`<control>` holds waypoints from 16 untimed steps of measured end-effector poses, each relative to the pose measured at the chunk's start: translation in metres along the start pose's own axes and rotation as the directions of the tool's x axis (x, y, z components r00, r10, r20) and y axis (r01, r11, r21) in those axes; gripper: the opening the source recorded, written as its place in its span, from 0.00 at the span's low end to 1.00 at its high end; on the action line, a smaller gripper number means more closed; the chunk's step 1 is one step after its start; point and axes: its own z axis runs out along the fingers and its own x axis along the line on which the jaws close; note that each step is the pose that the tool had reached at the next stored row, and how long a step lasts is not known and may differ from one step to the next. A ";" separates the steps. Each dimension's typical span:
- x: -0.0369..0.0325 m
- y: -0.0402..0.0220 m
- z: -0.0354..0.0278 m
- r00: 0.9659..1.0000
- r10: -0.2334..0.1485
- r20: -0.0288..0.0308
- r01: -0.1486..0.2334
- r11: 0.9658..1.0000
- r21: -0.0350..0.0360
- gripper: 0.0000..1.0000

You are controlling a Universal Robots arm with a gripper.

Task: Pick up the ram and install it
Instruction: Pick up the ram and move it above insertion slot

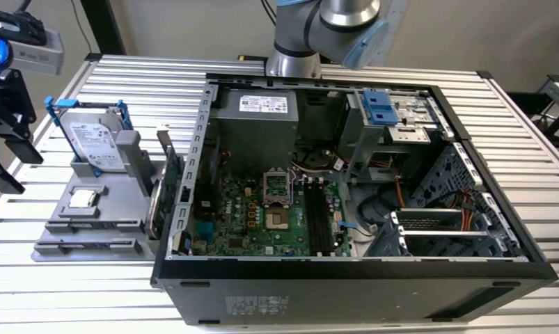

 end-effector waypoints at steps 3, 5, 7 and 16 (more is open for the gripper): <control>0.0001 0.0000 0.0019 1.000 0.000 0.000 0.000 1.000 0.000 1.00; 0.0002 0.0000 0.0032 1.000 0.000 0.000 0.000 1.000 0.000 1.00; 0.0002 0.0000 0.0044 1.000 0.000 0.000 0.000 1.000 0.000 1.00; 0.0006 -0.0001 0.0105 1.000 0.000 0.000 0.000 1.000 0.000 1.00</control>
